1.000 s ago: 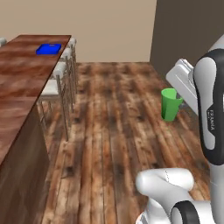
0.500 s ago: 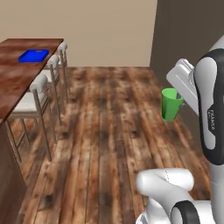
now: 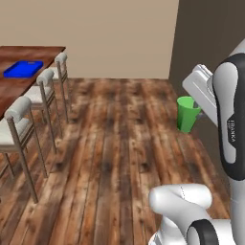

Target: There is a tray on the dining counter. Grab the cup, mug, and pitcher and place them on the tray. The pitcher may be placed next to the tray if it cannot fit the tray.

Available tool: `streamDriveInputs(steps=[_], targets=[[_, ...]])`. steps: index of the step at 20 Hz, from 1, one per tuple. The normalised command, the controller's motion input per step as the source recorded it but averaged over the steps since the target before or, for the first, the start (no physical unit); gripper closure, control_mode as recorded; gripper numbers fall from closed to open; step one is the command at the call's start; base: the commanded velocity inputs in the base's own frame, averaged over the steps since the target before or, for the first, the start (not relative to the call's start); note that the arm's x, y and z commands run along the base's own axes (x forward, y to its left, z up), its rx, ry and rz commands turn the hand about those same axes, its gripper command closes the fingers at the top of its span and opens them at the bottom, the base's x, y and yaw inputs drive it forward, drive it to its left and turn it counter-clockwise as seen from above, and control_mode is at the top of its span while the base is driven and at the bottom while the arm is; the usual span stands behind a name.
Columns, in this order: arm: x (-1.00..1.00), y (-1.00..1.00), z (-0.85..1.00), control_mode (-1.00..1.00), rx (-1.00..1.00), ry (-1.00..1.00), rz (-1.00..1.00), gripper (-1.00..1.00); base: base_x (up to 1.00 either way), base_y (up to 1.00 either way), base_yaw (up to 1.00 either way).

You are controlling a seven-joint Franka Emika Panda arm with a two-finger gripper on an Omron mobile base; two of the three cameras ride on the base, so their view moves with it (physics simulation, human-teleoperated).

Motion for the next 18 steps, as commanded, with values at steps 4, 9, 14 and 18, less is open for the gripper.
streamDriveInputs(steps=[4,9,14,18], targets=[[0.0,0.0,0.0,1.0,0.0,0.0,0.0,1.0,1.0,-0.49,0.15],[0.0,0.0,0.0,1.0,0.0,0.0,0.0,1.0,1.0,-0.35,0.16],[0.0,0.0,0.0,1.0,0.0,0.0,0.0,1.0,1.0,-0.11,0.2],[0.0,0.0,0.0,1.0,0.0,0.0,0.0,1.0,1.0,-0.12,0.2]])
